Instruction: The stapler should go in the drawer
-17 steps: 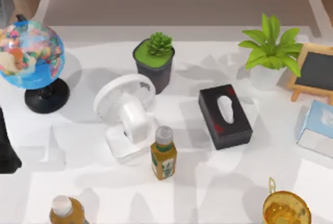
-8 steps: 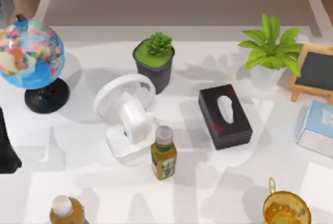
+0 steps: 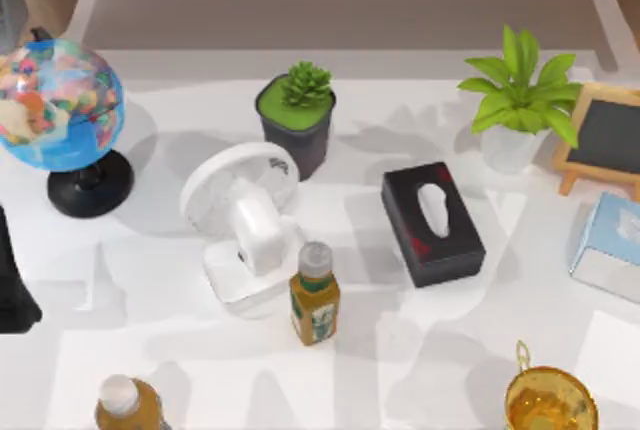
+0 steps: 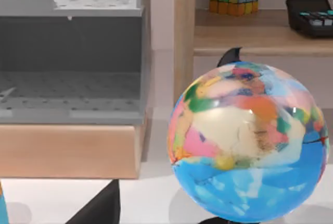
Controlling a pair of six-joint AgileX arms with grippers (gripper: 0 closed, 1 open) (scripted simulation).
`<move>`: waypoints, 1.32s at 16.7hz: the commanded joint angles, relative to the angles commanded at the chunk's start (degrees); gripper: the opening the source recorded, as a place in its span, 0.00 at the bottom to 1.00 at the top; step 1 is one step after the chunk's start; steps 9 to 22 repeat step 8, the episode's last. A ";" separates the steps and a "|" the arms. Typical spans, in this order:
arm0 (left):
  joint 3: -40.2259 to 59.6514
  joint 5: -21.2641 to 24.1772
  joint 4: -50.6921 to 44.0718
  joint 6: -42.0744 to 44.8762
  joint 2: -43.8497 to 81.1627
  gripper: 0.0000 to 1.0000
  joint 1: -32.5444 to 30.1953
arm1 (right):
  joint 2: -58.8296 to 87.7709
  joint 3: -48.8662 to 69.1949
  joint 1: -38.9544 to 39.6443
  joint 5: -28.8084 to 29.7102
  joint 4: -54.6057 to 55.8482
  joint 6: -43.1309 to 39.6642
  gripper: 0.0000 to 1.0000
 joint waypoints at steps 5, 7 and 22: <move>0.00 0.00 0.00 0.00 0.00 1.00 0.00 | 0.00 0.00 0.00 0.00 0.00 0.00 1.00; 0.00 0.00 0.00 0.00 0.00 1.00 0.00 | 0.00 0.00 0.00 0.00 0.00 0.00 1.00; 0.00 0.00 0.00 0.00 0.00 1.00 0.00 | 0.00 0.00 0.00 0.00 0.00 0.00 1.00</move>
